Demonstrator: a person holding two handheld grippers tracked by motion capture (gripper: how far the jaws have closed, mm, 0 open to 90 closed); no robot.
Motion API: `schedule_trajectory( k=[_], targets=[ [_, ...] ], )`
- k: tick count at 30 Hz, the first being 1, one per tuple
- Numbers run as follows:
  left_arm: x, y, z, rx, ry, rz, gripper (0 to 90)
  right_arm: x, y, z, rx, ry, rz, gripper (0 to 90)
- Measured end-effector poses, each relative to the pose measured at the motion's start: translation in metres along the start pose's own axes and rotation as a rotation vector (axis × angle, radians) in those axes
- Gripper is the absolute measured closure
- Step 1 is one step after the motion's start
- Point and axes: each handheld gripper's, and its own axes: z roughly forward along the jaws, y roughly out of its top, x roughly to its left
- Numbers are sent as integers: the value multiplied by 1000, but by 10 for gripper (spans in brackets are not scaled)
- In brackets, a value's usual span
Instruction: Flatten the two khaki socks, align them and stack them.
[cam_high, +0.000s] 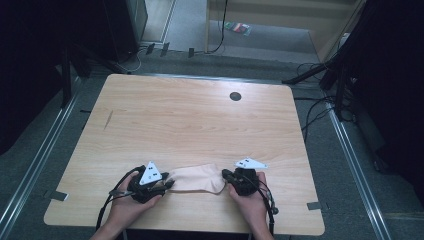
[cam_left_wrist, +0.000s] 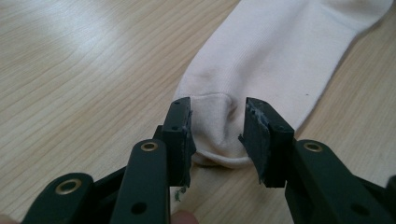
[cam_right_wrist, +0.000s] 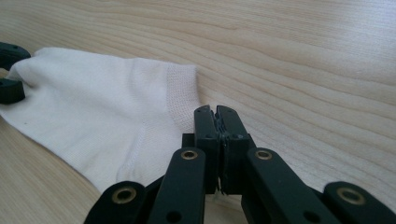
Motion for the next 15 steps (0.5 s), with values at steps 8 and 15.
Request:
schedule_trajectory(
  k=[8, 15],
  targets=[
    [10, -2, -5, -55, -16, -47, 425, 4, 0, -5, -37, -27, -21, 662],
    [22, 1, -25, -235, -100, -165, 589, 15, 0, -23, -157, 4, -23, 757]
  ],
)
